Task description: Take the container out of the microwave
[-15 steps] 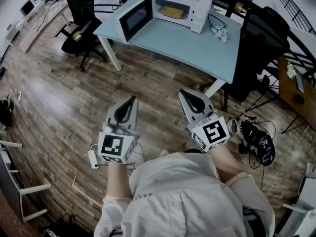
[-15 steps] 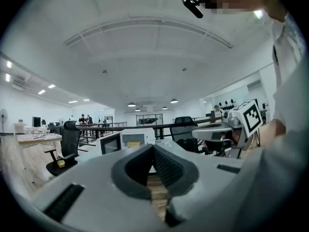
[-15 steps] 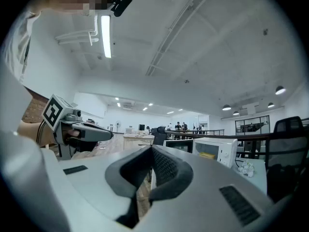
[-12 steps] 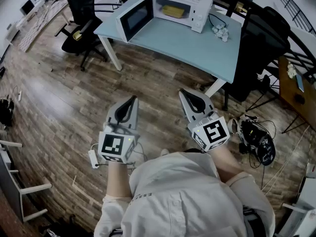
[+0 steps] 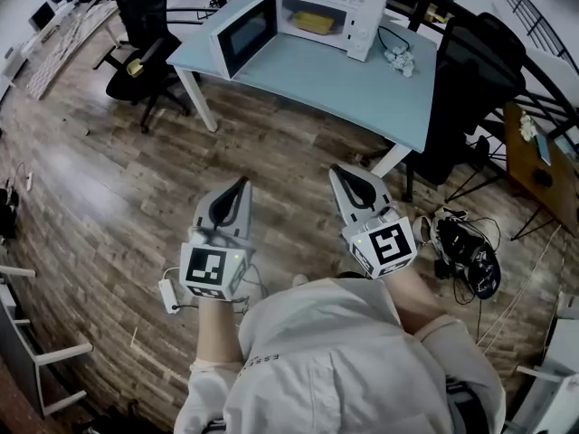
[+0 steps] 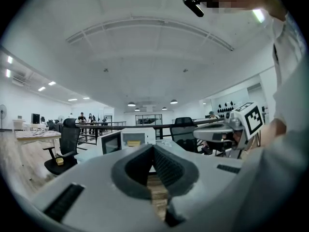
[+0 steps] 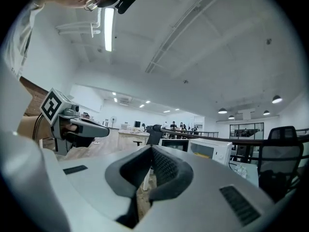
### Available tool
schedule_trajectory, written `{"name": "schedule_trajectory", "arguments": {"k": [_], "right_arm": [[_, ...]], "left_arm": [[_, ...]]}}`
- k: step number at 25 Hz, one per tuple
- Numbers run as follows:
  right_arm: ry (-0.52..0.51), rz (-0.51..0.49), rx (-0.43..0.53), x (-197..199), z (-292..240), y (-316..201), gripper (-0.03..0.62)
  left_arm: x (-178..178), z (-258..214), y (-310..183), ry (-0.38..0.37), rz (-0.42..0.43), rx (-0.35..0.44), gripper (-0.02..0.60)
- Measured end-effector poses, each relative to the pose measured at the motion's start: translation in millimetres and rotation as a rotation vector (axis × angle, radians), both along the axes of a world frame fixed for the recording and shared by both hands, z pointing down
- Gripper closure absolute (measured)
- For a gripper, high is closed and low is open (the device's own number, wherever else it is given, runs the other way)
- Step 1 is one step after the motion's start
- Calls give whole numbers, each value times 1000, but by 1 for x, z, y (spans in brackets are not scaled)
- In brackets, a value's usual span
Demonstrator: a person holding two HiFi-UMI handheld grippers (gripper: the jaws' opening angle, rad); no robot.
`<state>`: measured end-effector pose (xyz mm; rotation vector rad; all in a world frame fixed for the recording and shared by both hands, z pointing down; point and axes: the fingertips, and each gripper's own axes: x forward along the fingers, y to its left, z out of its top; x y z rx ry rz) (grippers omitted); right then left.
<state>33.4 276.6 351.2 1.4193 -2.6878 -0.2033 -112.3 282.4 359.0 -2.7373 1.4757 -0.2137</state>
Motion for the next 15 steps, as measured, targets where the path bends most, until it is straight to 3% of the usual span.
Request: {"name": "schedule_trajectory", "arguments": {"k": [3, 4, 5, 6, 15], "right_arm": [[-11, 8, 20, -1, -6, -2, 579], [-19, 8, 15, -2, -6, -3, 541], [-23, 8, 7, -2, -5, -4, 420], [-19, 11, 0, -2, -4, -6, 402], [-15, 7, -57, 0, 19, -47, 402]], "left_arm": [[-5, 0, -3, 13, 1, -4, 588], [-7, 0, -4, 17, 1, -5, 588], [-9, 0, -5, 21, -1, -6, 588], [-12, 1, -6, 25, -4, -8, 588], [-21, 21, -37, 19, -38, -56, 588]]}}
